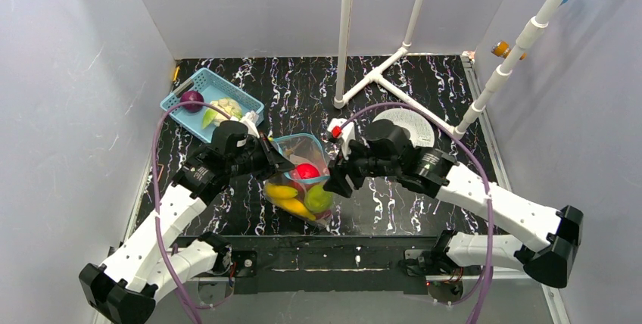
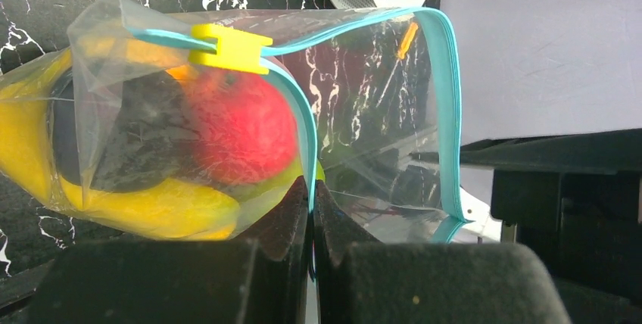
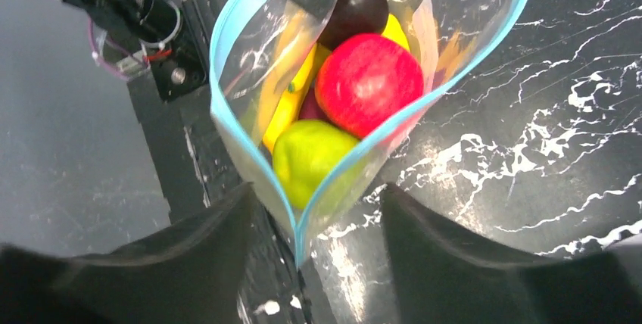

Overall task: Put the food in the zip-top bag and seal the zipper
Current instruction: Adjust the zipper food storage bag at the center of the board.

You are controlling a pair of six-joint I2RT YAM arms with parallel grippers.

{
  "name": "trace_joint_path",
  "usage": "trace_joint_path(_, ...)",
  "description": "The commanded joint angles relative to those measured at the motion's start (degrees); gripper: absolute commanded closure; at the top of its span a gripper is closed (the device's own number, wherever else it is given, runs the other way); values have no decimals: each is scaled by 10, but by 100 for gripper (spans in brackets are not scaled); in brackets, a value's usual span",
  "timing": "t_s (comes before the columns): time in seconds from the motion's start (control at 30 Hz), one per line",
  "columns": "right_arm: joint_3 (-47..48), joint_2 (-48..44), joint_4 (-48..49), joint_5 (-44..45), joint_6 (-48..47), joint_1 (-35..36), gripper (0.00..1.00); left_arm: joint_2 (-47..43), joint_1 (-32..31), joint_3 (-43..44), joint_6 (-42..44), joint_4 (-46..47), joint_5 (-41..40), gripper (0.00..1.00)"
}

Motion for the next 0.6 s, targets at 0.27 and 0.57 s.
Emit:
trace_joint_path(0.27,25,50,71,72,-130,-25,99,-33,21,33,93,-2,-21,77)
trace_joint_path(0.57,-12,0,61,-121,-213,-136,99,-88,170,1,343,62,127,20)
